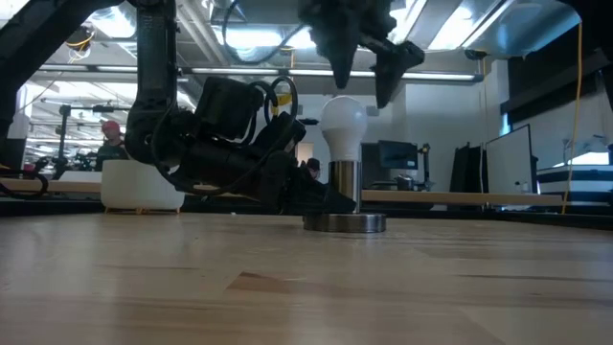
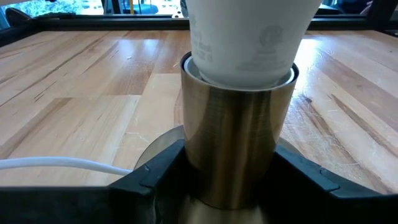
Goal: Screw lightbulb
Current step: Remove the lightbulb from the lamp
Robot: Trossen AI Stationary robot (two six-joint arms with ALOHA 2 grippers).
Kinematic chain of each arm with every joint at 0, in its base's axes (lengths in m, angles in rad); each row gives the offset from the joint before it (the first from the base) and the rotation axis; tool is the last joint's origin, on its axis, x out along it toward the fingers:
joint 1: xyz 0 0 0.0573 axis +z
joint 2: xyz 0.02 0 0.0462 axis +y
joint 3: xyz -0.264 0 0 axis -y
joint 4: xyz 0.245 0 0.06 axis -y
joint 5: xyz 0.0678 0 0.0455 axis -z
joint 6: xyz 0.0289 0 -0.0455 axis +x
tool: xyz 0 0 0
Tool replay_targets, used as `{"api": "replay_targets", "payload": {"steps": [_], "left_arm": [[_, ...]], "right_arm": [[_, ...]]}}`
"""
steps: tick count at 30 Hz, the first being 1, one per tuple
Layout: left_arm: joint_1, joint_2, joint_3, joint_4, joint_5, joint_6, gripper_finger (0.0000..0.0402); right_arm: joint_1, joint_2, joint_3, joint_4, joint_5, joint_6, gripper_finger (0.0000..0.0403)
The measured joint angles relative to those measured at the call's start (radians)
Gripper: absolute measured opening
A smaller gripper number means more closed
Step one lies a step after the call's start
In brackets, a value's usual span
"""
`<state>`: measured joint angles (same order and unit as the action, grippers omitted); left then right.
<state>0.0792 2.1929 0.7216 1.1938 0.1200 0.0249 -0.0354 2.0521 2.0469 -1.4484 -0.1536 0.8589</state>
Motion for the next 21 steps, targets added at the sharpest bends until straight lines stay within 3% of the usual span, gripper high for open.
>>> {"api": "replay_targets", "payload": {"steps": [9, 21], "left_arm": [[0.0, 0.0, 0.0, 0.0, 0.005, 0.009, 0.0192], [0.0, 0.0, 0.0, 0.0, 0.008, 0.014, 0.0192]], "right_arm": [[-0.013, 0.0, -0.095, 0.192, 0.056, 0.188, 0.034], [-0.025, 0.001, -0.219, 0.295, 0.05, 0.206, 0.0335]]}}
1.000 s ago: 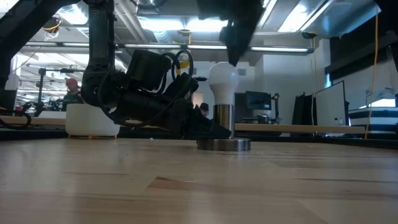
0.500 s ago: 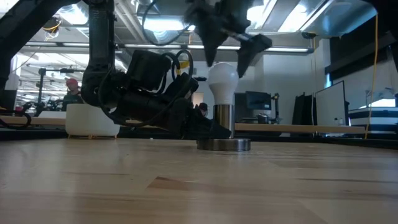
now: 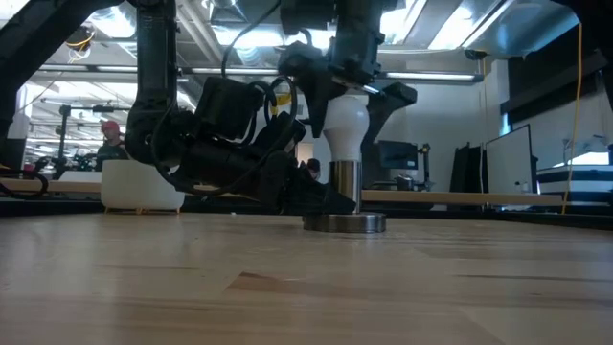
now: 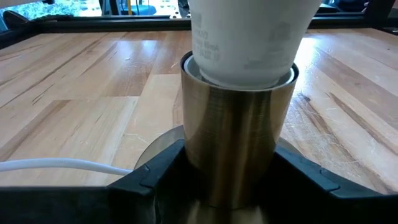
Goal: Screw lightbulb
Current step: Remove the lightbulb from the lamp
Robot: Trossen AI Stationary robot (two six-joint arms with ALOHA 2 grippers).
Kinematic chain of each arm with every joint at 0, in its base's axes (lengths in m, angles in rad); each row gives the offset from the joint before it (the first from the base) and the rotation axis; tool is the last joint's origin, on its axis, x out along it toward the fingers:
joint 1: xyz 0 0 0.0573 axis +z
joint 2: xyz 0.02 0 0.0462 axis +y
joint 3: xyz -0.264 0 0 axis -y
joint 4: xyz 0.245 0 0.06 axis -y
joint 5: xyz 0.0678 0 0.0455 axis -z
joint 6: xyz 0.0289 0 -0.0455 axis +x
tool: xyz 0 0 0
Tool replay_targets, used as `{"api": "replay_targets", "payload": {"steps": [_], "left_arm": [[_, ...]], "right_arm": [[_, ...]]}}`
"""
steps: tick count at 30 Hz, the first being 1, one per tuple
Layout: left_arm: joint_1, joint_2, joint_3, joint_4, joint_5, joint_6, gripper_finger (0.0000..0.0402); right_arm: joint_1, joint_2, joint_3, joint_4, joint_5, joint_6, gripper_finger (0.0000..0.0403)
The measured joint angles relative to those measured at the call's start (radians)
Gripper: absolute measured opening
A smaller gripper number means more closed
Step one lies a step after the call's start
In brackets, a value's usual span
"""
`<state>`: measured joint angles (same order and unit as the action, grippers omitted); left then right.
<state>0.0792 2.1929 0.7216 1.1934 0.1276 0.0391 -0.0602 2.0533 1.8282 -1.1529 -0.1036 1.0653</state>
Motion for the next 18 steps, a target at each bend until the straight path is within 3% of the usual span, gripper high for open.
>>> {"api": "replay_targets", "payload": {"steps": [7, 12, 18], "left_arm": [[0.0, 0.0, 0.0, 0.0, 0.0, 0.002, 0.0192], [-0.001, 0.0, 0.0, 0.0, 0.003, 0.002, 0.0191], [-0.001, 0.0, 0.001, 0.0, 0.004, -0.013, 0.0191]], "right_arm": [[0.0, 0.0, 0.0, -0.007, -0.002, -0.079, 0.0269], [0.0, 0.0, 0.0, -0.018, -0.028, -0.183, 0.027], [0.001, 0.0, 0.002, -0.088, -0.049, -0.378, 0.0304]]}}
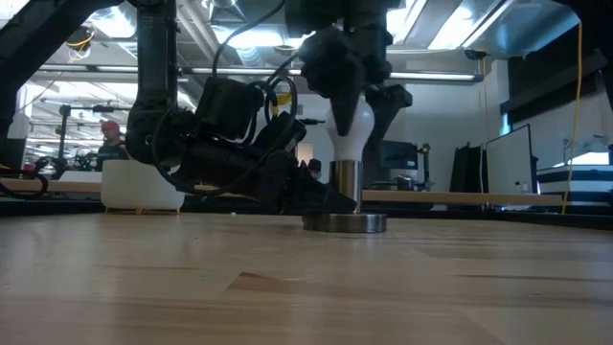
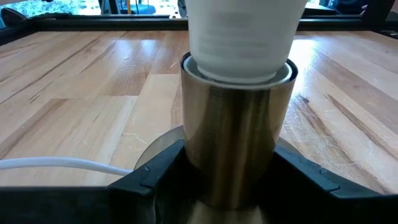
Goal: Screw lightbulb
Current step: Remove the lightbulb from the lamp
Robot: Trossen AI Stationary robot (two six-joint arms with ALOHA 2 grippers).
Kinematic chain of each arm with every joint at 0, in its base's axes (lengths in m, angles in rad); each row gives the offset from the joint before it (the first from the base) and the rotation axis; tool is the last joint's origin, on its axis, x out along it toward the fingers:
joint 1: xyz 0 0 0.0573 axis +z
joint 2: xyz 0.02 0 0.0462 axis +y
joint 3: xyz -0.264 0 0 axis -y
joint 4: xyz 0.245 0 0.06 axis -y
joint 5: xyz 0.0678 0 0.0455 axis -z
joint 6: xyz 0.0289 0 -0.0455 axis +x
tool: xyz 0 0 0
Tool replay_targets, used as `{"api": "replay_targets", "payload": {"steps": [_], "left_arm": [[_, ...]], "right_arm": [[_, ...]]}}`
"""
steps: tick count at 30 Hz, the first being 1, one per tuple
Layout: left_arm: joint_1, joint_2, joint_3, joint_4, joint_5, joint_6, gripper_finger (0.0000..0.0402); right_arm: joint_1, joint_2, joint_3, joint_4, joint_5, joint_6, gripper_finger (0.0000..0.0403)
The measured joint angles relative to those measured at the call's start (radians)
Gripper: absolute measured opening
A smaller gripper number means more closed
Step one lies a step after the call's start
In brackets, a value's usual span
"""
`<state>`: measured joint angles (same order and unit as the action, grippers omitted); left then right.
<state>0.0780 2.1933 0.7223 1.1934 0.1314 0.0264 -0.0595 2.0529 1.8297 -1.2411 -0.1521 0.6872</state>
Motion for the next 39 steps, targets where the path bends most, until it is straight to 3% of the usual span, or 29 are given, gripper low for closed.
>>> {"api": "replay_targets", "payload": {"steps": [6, 10, 13, 16, 21, 26, 29, 32, 34, 36, 39], "left_arm": [[0.0, 0.0, 0.0, 0.0, 0.032, -0.011, 0.0191], [0.0, 0.0, -0.001, 0.0, 0.037, -0.011, 0.0191], [-0.001, 0.0, -0.001, 0.0, 0.039, -0.01, 0.0191], [-0.001, 0.0, -0.001, 0.001, 0.042, -0.01, 0.0191], [-0.002, 0.0, -0.001, 0.001, 0.053, -0.01, 0.0192], [-0.008, 0.0, -0.001, 0.0, 0.072, -0.003, 0.0192], [-0.007, 0.0, -0.001, -0.001, 0.07, 0.001, 0.0192], [-0.007, 0.0, -0.001, -0.001, 0.069, 0.0, 0.0191], [-0.007, 0.0, -0.001, -0.001, 0.074, 0.0, 0.0192], [-0.007, 0.0, -0.001, -0.001, 0.074, 0.0, 0.0191], [-0.006, 0.0, -0.001, -0.003, 0.075, -0.001, 0.0191]], "right_arm": [[0.001, 0.0, 0.0, -0.024, 0.037, -0.225, 0.025], [-0.004, 0.0, 0.0, -0.023, 0.043, -0.26, 0.0217], [-0.005, 0.0, 0.007, -0.032, 0.045, -0.383, 0.0217], [-0.004, 0.001, 0.017, -0.04, 0.088, -0.629, 0.0236], [0.032, 0.0, 0.022, -0.095, 0.36, -1.017, 0.0261], [0.056, 0.0, 0.022, -0.13, 0.636, -1.223, 0.0264], [0.059, 0.0, 0.033, -0.208, 0.709, -1.191, 0.0264], [0.059, 0.0, 0.071, -0.311, 0.677, -1.027, 0.0265], [0.058, -0.002, 0.107, -0.329, 0.593, -0.86, 0.0265], [0.058, -0.021, 0.137, -0.323, 0.436, -0.705, 0.0265], [0.059, -0.046, 0.212, -0.318, 0.258, -0.565, 0.0265]]}}
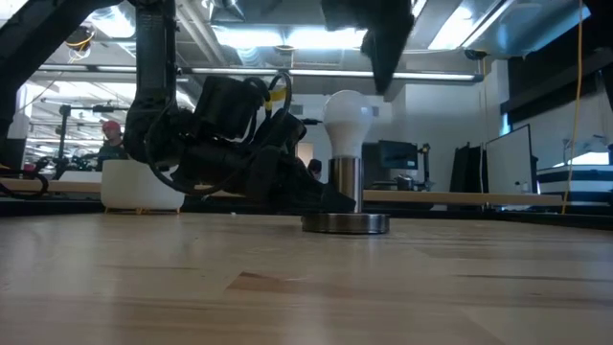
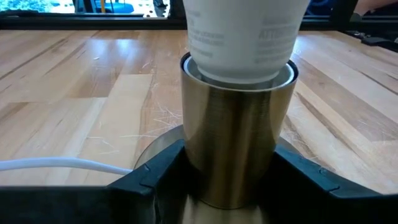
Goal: Screw lightbulb
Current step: Remove the lightbulb from the lamp
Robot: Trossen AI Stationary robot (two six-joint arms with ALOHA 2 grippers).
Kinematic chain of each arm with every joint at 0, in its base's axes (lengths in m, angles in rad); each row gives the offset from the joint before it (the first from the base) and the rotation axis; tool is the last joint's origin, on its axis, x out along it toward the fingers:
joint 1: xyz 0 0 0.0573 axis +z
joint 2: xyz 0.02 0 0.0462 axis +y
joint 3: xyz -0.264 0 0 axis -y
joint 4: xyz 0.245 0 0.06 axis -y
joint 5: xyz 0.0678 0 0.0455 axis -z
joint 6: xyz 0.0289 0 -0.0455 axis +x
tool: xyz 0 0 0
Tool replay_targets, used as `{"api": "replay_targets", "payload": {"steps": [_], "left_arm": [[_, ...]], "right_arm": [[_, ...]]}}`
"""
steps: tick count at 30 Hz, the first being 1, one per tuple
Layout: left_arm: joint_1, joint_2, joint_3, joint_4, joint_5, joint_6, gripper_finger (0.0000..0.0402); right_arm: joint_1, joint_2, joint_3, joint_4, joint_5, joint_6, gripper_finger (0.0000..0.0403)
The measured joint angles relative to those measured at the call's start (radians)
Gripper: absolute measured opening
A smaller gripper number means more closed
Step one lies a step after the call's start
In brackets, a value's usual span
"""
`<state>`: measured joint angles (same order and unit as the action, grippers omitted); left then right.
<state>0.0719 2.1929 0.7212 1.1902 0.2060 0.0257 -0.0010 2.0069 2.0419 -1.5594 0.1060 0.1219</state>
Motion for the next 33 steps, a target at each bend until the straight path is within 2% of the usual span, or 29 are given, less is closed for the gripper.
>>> {"api": "replay_targets", "payload": {"steps": [6, 11, 14, 16, 23, 33], "left_arm": [[0.0, 0.0, 0.0, -0.002, 0.0, -0.011, 0.0192], [0.001, 0.0, 0.0, -0.002, 0.001, -0.014, 0.0192], [0.001, 0.0, 0.0, -0.003, 0.001, -0.013, 0.0192], [0.001, 0.0, 0.0, -0.007, 0.001, -0.009, 0.0192], [0.001, -0.001, 0.001, -0.011, 0.001, -0.006, 0.0192], [0.002, 0.0, 0.001, -0.011, 0.001, 0.0, 0.0192]], "right_arm": [[0.0, -0.008, 0.103, 0.018, -0.136, 0.25, 0.0277], [0.0, -0.004, 0.104, 0.06, -0.145, 0.433, 0.0339], [0.0, 0.026, 0.104, 0.067, -0.21, 0.55, 0.0385], [0.0, 0.052, 0.104, 0.068, -0.221, 0.604, 0.0394], [0.001, 0.106, 0.104, 0.093, -0.179, 0.613, 0.0367], [0.0, 0.203, 0.103, 0.096, -0.188, 0.575, 0.0374]]}}
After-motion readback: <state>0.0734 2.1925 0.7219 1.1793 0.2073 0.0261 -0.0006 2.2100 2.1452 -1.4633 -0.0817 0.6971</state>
